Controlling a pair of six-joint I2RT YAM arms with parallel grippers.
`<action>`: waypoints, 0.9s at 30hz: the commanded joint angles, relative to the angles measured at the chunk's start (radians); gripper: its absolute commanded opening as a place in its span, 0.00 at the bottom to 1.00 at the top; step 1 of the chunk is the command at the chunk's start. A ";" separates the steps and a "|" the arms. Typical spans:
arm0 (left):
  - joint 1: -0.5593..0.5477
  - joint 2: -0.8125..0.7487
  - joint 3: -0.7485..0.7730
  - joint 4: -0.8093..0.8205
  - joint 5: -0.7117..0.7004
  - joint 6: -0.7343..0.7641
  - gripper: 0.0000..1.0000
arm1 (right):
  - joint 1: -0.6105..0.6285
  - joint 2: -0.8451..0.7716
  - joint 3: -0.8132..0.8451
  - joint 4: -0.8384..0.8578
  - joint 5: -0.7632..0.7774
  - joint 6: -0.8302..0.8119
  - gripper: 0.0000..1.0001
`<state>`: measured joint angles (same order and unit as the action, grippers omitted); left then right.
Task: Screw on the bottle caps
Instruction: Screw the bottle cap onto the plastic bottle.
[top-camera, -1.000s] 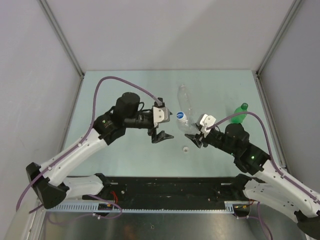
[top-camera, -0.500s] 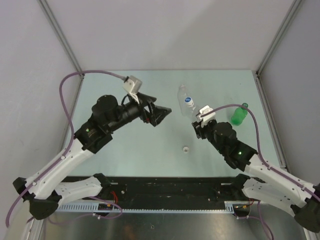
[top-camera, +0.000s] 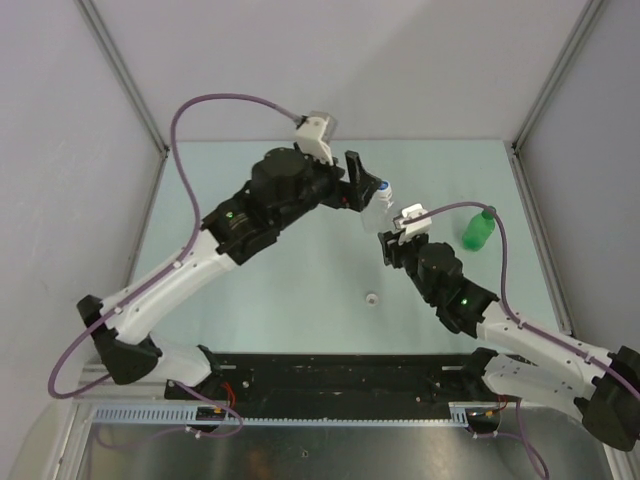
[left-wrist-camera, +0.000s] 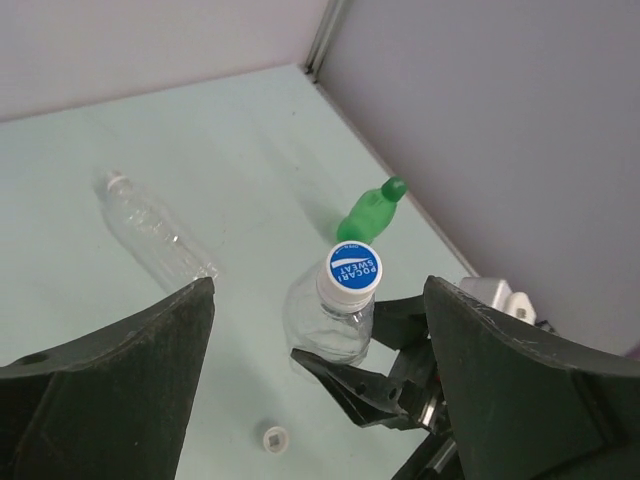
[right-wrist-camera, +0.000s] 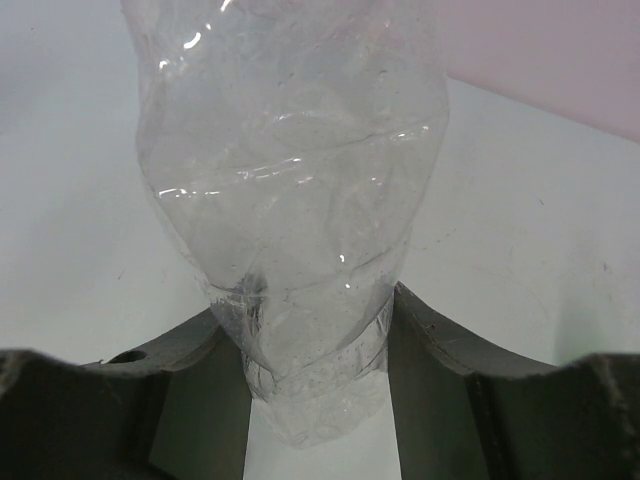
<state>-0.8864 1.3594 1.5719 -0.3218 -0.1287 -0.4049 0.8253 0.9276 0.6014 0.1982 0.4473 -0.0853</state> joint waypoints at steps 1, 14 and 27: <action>-0.042 0.049 0.081 -0.029 -0.125 0.026 0.89 | -0.003 0.016 0.001 0.088 0.009 0.031 0.00; -0.092 0.185 0.163 -0.029 -0.174 0.056 0.76 | -0.021 0.047 0.003 0.100 -0.035 0.036 0.00; -0.104 0.209 0.160 -0.030 -0.168 0.054 0.61 | -0.030 0.017 0.003 0.099 -0.042 0.034 0.00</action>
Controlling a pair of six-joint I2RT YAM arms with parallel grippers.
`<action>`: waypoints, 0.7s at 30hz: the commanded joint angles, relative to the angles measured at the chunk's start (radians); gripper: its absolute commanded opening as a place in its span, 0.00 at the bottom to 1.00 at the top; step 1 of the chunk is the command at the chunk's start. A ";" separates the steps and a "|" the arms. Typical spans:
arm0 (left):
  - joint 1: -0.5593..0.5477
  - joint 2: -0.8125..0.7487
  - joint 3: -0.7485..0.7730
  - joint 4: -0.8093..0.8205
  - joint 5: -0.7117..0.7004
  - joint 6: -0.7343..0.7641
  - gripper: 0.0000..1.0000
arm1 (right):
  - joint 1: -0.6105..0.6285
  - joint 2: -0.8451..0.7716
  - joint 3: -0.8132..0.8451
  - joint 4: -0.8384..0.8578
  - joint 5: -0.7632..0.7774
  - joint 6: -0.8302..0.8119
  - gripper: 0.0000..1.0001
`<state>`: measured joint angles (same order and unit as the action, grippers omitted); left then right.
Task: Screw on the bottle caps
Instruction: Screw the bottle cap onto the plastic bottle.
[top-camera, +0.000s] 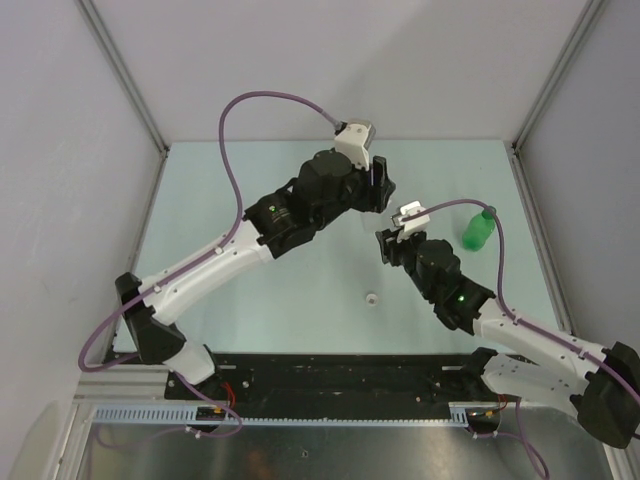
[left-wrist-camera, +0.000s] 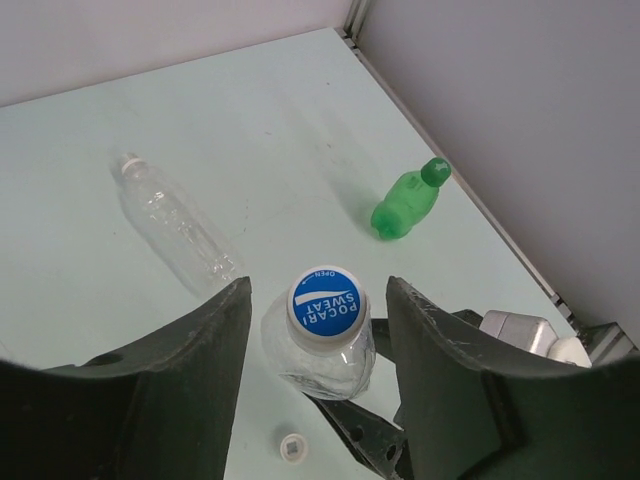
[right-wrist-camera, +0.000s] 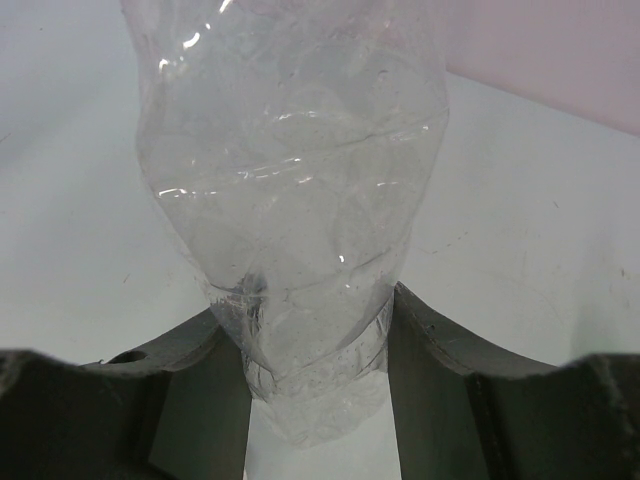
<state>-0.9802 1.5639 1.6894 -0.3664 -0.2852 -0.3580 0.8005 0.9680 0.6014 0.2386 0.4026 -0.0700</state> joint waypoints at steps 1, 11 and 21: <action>-0.010 0.005 0.043 0.015 -0.010 0.007 0.59 | -0.006 -0.024 0.003 0.059 0.002 0.018 0.00; -0.012 0.014 0.042 0.014 0.023 0.011 0.33 | -0.011 -0.032 0.003 0.063 -0.016 0.034 0.00; -0.010 -0.053 -0.075 0.015 0.297 0.206 0.06 | -0.092 -0.153 0.003 0.072 -0.397 0.025 0.00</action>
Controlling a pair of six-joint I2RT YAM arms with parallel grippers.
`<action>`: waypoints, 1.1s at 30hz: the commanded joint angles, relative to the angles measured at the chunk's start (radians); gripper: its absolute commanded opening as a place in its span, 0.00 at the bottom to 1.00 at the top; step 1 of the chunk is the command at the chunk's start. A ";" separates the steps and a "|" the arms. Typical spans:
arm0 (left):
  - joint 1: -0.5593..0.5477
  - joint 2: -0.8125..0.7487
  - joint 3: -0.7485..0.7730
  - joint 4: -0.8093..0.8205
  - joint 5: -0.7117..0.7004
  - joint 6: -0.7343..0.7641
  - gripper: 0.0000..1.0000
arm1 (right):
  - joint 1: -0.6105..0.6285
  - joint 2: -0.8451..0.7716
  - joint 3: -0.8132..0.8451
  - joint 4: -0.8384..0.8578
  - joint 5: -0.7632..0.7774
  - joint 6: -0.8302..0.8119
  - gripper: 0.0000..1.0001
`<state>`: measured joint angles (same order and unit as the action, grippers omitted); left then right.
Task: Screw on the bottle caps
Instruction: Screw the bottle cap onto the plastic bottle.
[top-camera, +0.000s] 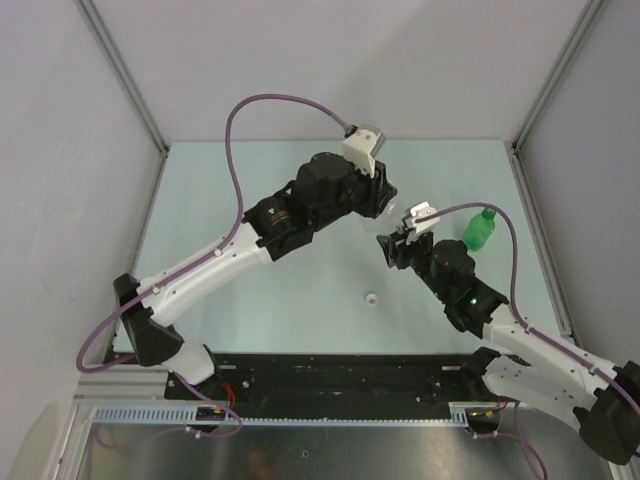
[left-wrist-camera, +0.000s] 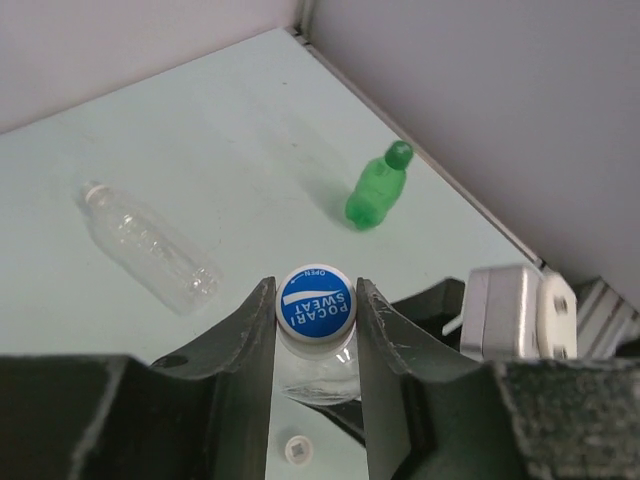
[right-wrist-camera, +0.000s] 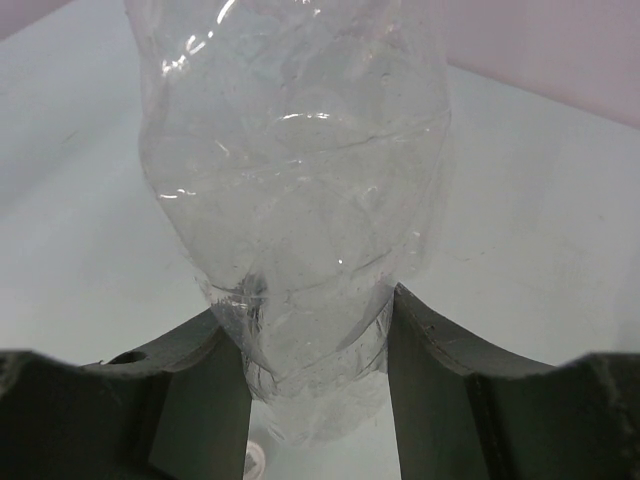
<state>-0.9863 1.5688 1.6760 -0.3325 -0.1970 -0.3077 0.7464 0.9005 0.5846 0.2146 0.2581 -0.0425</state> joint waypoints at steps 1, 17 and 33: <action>-0.003 -0.075 -0.083 -0.019 0.272 0.206 0.06 | -0.052 -0.104 0.021 0.092 -0.318 -0.005 0.00; 0.002 -0.243 -0.324 -0.027 0.879 0.780 0.17 | -0.138 -0.253 0.021 0.086 -1.049 -0.121 0.00; 0.006 -0.281 -0.376 -0.068 0.936 0.860 0.29 | -0.139 -0.260 0.055 -0.053 -1.109 -0.312 0.00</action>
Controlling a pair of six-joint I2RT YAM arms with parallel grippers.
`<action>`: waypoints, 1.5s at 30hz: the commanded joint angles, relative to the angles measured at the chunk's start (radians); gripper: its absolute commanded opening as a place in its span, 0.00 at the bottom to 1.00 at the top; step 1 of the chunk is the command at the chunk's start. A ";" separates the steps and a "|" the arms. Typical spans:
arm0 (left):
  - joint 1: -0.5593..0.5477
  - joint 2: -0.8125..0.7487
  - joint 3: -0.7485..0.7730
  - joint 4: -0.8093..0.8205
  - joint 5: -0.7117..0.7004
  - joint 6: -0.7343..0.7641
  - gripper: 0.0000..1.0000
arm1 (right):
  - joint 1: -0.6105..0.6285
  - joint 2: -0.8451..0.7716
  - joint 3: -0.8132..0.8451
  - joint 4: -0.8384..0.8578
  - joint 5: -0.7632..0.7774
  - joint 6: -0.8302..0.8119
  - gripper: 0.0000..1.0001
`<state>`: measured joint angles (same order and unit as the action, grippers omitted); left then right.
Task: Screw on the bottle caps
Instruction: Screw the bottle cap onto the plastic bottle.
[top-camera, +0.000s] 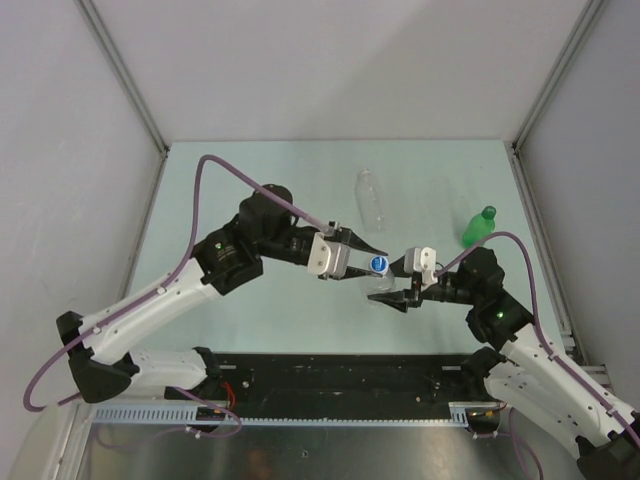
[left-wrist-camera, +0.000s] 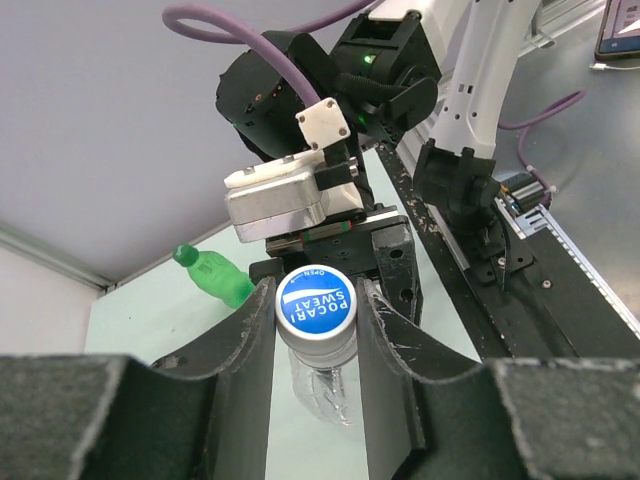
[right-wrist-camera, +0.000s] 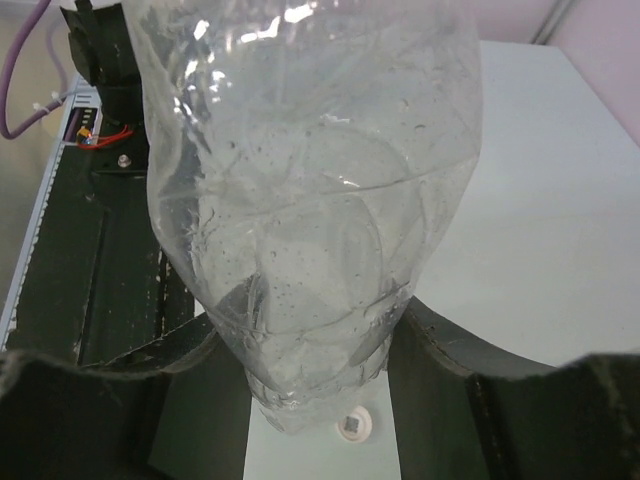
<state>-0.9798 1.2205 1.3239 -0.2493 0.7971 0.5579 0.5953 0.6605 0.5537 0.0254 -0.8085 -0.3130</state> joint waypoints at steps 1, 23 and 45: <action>-0.001 0.074 -0.011 -0.151 -0.071 -0.027 0.26 | 0.012 -0.018 0.086 0.135 -0.029 -0.038 0.00; 0.002 0.208 0.099 -0.155 -0.500 -0.439 0.24 | 0.082 -0.016 0.087 0.102 0.483 -0.030 0.00; 0.023 0.171 -0.045 -0.155 -0.104 -0.050 0.32 | 0.063 -0.061 0.097 0.147 0.066 0.006 0.00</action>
<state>-0.9661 1.3273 1.3457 -0.2222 0.7212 0.4488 0.6456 0.6460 0.5541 -0.1062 -0.5892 -0.2882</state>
